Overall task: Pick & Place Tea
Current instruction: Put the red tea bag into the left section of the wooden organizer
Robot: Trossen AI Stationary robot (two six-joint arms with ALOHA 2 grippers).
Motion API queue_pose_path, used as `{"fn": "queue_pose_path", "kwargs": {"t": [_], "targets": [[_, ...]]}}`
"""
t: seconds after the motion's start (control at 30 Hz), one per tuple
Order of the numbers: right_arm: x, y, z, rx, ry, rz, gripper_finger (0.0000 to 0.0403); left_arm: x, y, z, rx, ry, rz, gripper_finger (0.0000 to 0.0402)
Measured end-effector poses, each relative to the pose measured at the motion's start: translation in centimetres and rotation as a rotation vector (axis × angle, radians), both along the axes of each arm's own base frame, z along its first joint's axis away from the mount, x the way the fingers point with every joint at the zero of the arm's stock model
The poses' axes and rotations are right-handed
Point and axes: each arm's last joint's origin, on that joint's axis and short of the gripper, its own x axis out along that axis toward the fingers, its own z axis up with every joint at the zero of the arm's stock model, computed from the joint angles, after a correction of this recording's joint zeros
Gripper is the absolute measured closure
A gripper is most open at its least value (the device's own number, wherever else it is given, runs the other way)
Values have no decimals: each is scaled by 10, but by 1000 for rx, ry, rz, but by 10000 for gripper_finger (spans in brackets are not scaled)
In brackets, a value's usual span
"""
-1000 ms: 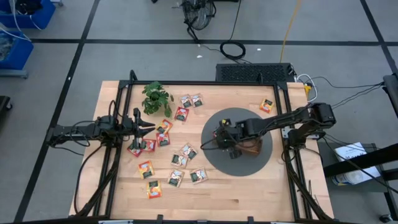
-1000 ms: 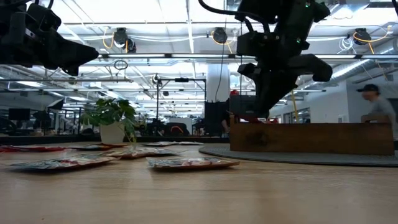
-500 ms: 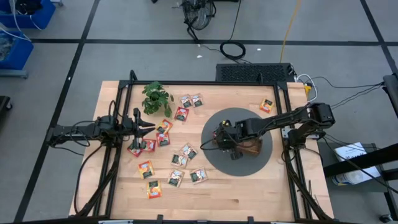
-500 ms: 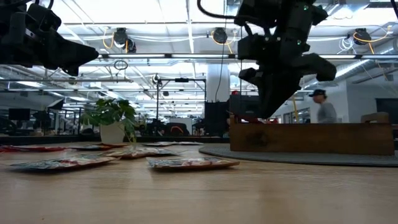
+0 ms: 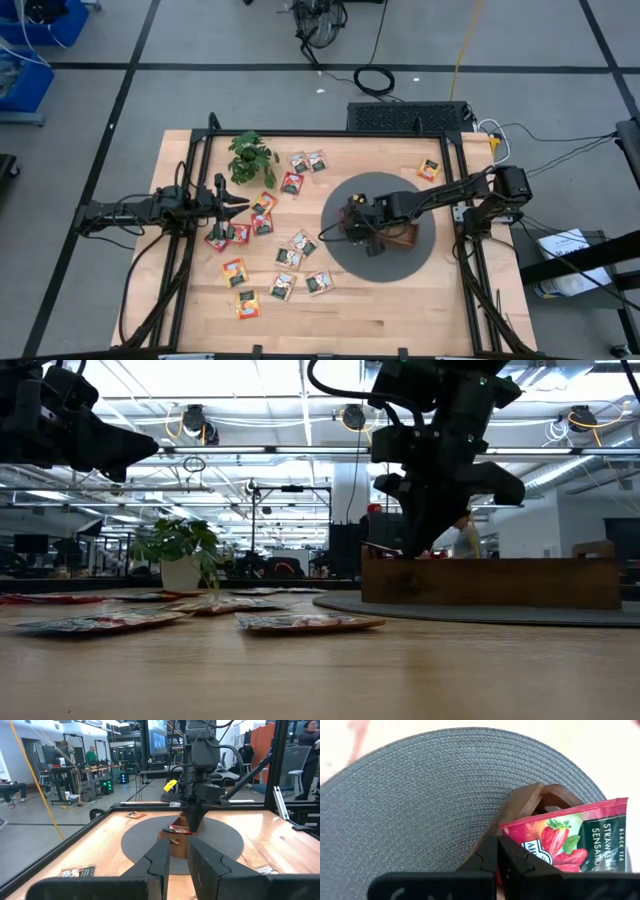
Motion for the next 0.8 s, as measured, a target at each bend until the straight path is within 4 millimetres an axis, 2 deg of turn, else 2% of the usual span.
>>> {"fn": "queue_pose_path", "kwargs": {"t": [0.5, 0.8], "targets": [[-2, -7, 3, -31, 7, -12, 403, 0, 0, 0, 0, 1, 0, 330], [-4, -9, 12, -86, -33, -16, 403, 0, 0, 0, 0, 0, 1, 330]]}}
